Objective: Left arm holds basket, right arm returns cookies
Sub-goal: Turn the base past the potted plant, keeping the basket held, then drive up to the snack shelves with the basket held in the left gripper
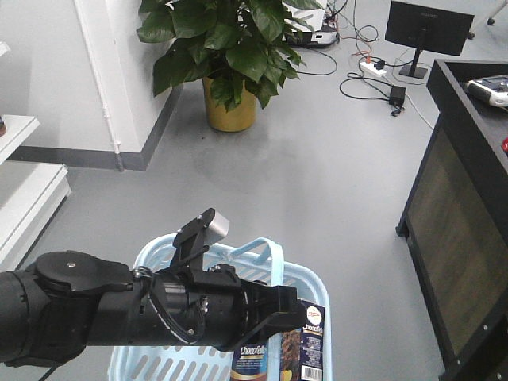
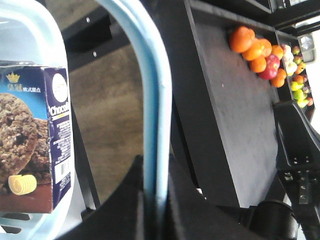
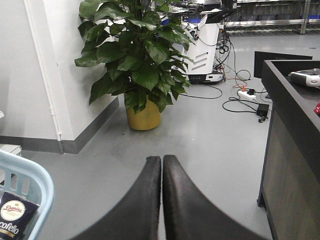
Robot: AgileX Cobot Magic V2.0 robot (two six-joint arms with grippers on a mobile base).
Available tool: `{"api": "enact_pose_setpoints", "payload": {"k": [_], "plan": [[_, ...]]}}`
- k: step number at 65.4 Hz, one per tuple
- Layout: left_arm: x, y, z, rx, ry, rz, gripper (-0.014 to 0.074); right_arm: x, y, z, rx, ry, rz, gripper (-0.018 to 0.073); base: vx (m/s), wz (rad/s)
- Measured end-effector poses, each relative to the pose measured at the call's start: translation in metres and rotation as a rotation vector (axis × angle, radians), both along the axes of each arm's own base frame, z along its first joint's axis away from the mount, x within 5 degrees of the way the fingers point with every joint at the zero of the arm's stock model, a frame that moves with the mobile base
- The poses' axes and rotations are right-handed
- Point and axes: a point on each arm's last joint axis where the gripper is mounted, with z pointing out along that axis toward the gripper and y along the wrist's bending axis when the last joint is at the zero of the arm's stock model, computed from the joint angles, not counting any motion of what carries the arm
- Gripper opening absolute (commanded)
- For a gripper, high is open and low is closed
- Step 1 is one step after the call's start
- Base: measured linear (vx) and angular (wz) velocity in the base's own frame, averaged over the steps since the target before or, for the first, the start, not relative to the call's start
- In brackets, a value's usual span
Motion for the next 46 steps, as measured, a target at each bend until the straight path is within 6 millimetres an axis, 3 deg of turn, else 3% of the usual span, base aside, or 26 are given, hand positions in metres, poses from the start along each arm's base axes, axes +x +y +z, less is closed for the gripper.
{"api": "enact_pose_setpoints", "payload": {"k": [28, 46], "plan": [[0.0, 0.0, 0.0, 0.0, 0.0, 0.0, -0.0006, 0.0, 0.0, 0.0, 0.0, 0.0, 0.0, -0.0009, 0.33, 0.04], [0.0, 0.0, 0.0, 0.0, 0.0, 0.0, -0.0006, 0.0, 0.0, 0.0, 0.0, 0.0, 0.0, -0.0009, 0.32, 0.25]]}}
